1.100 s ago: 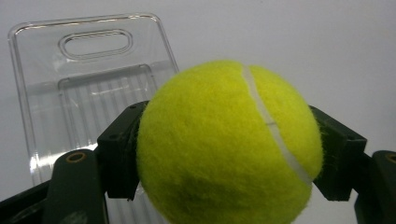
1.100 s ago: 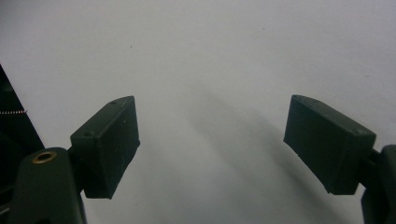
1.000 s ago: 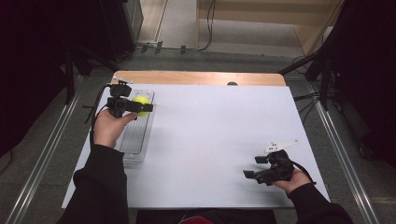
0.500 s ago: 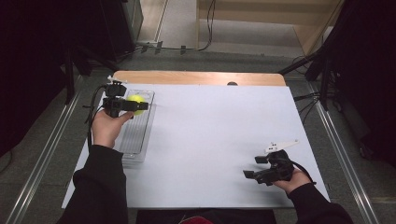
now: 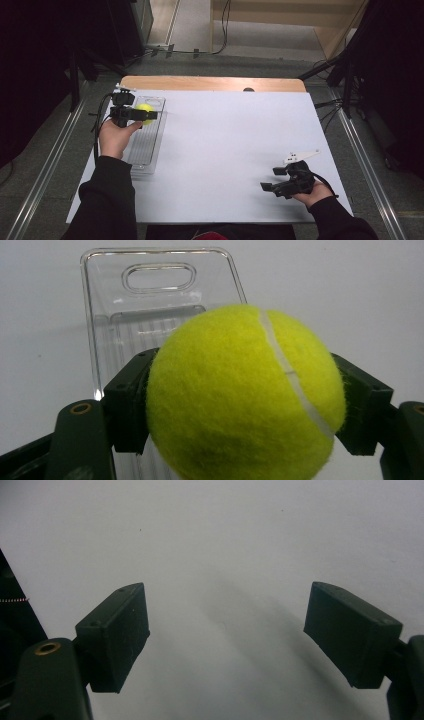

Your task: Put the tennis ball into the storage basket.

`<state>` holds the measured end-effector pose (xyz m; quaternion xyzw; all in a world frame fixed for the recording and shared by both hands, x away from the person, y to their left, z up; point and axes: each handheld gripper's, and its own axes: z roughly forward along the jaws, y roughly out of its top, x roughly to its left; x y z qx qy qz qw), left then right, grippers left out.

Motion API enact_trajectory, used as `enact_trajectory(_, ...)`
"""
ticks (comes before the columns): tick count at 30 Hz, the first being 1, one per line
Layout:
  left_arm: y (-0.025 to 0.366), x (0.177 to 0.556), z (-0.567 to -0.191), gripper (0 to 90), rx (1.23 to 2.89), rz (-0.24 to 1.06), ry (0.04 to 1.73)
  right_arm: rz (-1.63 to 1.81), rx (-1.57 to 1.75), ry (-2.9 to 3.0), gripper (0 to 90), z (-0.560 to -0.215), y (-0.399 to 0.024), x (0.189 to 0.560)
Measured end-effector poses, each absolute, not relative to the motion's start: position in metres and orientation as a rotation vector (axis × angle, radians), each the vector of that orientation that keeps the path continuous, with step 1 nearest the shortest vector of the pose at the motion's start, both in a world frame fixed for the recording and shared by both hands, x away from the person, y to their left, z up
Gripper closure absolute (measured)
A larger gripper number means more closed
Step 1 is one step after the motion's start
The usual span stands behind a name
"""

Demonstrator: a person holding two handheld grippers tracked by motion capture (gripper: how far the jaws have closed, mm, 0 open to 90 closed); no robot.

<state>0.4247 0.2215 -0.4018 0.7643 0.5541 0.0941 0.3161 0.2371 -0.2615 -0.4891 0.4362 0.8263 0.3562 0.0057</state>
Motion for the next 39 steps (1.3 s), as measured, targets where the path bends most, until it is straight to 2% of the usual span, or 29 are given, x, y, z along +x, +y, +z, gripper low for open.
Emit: enact_trajectory(39, 0.223, 0.43, -0.425, 25.0, 2.045, 0.225, 1.523, 1.112, 1.367, 2.588, 16.0, -0.489, -0.261, 0.237)
